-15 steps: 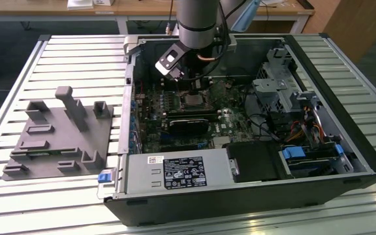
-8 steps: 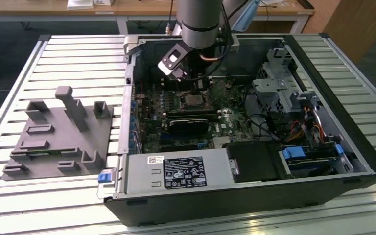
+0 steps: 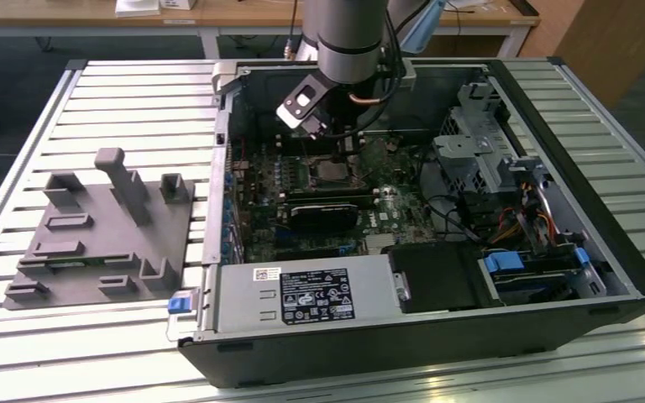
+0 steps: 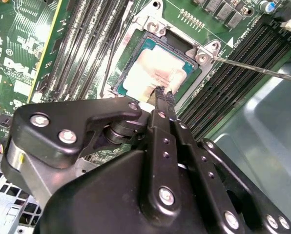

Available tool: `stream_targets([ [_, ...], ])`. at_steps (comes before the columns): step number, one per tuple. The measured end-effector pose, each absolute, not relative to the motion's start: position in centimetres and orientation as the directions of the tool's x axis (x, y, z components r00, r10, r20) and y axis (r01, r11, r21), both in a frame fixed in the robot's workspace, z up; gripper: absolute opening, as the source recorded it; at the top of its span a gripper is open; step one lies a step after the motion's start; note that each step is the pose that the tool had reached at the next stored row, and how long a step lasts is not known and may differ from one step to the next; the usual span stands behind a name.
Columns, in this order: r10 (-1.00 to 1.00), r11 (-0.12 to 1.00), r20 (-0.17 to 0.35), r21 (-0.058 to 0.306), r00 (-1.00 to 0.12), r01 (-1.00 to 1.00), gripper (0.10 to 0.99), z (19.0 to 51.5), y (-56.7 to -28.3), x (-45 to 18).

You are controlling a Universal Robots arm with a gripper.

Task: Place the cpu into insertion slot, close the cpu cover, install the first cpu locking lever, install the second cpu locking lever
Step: 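Close the cpu cover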

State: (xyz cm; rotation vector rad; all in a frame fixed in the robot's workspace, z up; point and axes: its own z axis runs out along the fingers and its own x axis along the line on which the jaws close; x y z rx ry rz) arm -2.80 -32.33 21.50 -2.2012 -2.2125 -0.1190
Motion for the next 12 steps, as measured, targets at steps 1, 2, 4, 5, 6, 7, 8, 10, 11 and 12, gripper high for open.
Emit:
stream_targets([
  [1,0.998,0.004,0.067,0.041,-0.007,0.999,0.106,21.51,-32.33,-2.79],
  [2,0.998,0.004,0.066,0.041,-0.006,0.999,0.106,21.54,-32.33,-2.79],
  [4,0.998,0.004,0.067,0.041,-0.006,0.999,0.106,21.61,-32.33,-2.79],
  [5,0.998,0.004,0.067,0.041,-0.007,0.999,0.106,21.69,-32.33,-2.79],
  [6,0.998,0.004,0.067,0.041,-0.007,0.999,0.106,21.8,-32.33,-2.79],
  [7,0.998,0.004,0.067,0.041,-0.007,0.999,0.106,21.9,-32.33,-2.79],
  [8,0.998,0.004,0.067,0.041,-0.007,0.999,0.106,21.97,-32.33,-2.79],
  [10,0.998,0.004,0.067,0.041,-0.007,0.999,0.106,22.13,-32.33,-2.79],
  [11,0.998,0.004,0.067,0.041,-0.007,0.999,0.106,22.22,-32.33,-2.79],
  [12,0.998,0.004,0.067,0.041,-0.006,0.999,0.106,22.33,-32.33,-2.79],
])
